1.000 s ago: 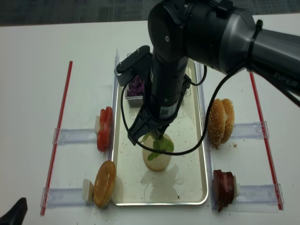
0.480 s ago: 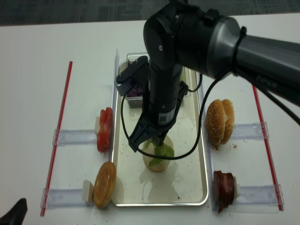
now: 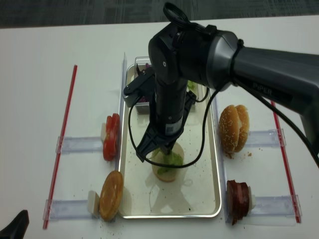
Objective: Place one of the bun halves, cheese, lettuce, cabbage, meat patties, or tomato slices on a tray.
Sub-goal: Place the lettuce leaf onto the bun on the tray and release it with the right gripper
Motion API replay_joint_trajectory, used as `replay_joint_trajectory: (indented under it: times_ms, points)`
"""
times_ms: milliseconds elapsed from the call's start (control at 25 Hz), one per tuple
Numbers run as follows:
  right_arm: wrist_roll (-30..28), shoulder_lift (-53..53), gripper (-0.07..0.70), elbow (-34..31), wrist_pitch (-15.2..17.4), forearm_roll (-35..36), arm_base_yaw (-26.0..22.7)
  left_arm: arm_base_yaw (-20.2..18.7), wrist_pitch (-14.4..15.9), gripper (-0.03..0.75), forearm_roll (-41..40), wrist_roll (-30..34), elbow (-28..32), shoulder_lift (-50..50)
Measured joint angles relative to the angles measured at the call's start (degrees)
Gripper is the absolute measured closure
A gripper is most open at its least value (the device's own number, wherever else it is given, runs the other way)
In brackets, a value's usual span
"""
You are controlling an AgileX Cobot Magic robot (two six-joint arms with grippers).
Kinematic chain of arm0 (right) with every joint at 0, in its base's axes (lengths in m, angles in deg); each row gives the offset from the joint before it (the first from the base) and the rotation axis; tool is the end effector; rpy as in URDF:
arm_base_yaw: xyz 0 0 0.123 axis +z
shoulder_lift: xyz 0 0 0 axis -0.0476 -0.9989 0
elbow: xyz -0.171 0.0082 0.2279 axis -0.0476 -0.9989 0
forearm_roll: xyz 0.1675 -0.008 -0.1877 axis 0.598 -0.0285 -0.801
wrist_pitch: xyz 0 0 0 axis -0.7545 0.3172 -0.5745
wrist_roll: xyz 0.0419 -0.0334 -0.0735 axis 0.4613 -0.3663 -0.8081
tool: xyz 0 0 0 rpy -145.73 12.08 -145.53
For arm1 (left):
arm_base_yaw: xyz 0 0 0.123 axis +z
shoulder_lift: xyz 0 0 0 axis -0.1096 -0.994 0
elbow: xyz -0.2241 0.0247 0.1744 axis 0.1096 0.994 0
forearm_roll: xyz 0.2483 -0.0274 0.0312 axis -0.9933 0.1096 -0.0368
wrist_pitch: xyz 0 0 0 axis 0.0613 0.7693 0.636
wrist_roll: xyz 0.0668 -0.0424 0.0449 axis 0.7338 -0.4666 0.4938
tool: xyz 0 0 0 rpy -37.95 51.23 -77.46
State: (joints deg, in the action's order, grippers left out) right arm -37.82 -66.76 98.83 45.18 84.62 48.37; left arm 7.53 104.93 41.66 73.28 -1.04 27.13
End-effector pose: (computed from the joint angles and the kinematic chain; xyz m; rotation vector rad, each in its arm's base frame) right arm 0.2601 0.2887 0.2108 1.2076 -2.8658 -0.2827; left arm -0.0026 -0.0032 0.2653 -0.0208 2.2266 -0.0342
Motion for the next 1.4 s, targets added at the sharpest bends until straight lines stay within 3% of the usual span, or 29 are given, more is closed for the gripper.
replay_joint_trajectory:
  times_ms: [1400]
  points:
    - [0.48,-3.26,0.574,-0.09,-1.98,-2.38,0.0,0.0,0.0,0.296,0.0,0.0,0.0,0.0]
